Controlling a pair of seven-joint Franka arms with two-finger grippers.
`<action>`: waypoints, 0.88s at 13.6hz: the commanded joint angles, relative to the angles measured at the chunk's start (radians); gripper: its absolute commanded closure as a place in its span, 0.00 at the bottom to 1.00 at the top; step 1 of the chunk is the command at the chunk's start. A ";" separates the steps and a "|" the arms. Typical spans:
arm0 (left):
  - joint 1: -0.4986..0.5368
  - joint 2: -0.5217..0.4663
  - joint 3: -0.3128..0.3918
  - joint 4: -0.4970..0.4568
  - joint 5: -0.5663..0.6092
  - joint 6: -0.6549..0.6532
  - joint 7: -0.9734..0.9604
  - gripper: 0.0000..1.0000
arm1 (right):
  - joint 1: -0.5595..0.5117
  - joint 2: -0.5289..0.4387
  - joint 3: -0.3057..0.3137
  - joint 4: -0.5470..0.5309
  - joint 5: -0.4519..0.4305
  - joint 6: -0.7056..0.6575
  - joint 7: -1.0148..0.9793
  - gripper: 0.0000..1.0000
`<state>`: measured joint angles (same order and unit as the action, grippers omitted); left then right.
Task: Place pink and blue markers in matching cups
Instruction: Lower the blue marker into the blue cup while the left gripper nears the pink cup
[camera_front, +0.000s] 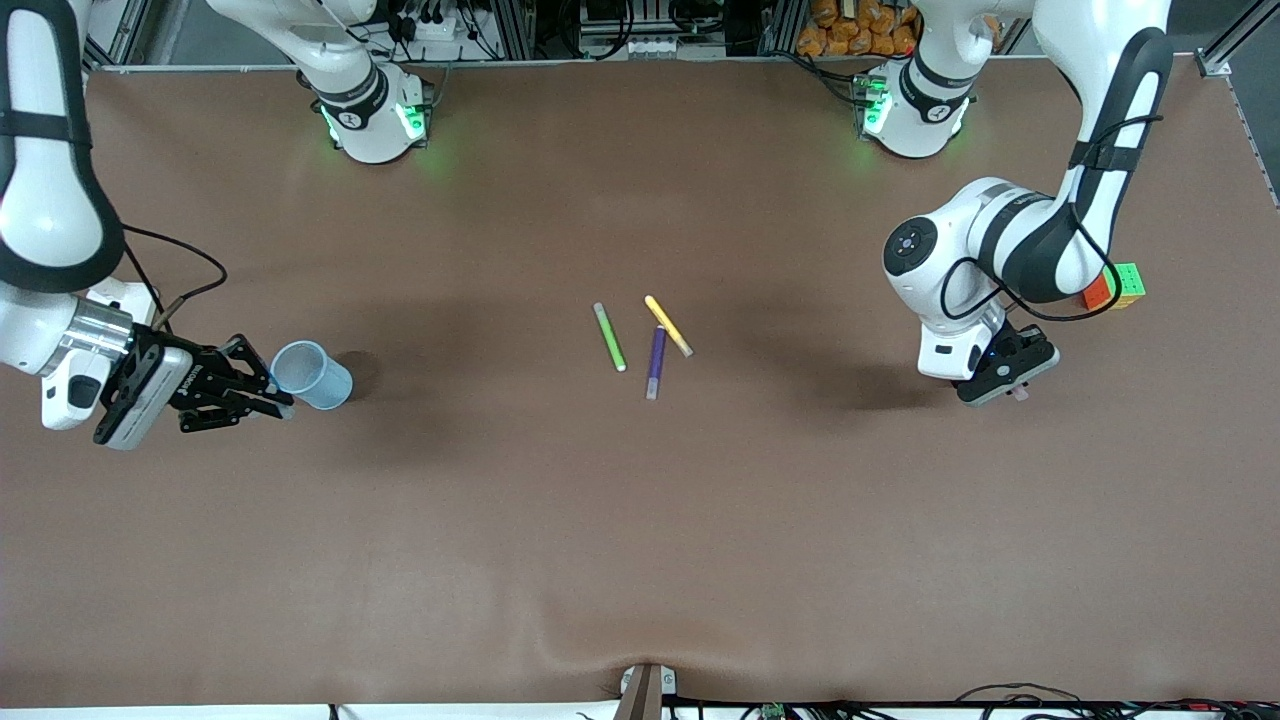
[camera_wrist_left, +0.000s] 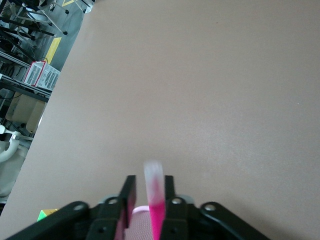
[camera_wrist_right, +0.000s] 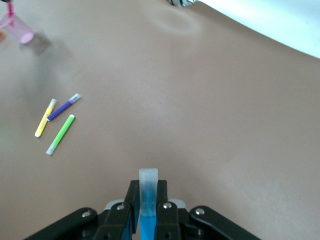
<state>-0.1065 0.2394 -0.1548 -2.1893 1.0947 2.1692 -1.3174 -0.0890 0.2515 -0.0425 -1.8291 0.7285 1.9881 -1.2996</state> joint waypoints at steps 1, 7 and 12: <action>-0.001 -0.008 -0.003 0.009 0.022 0.006 -0.020 0.00 | -0.063 0.034 0.006 0.002 0.086 -0.069 -0.160 1.00; 0.004 0.001 -0.009 0.097 0.008 0.004 0.029 0.00 | -0.121 0.052 0.006 -0.085 0.210 -0.121 -0.409 1.00; 0.004 0.041 -0.009 0.227 -0.181 0.005 0.263 0.00 | -0.161 0.057 0.003 -0.148 0.282 -0.173 -0.584 1.00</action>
<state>-0.1070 0.2595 -0.1635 -2.0323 0.9908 2.1757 -1.1701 -0.2194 0.3178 -0.0481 -1.9538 0.9613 1.8582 -1.8087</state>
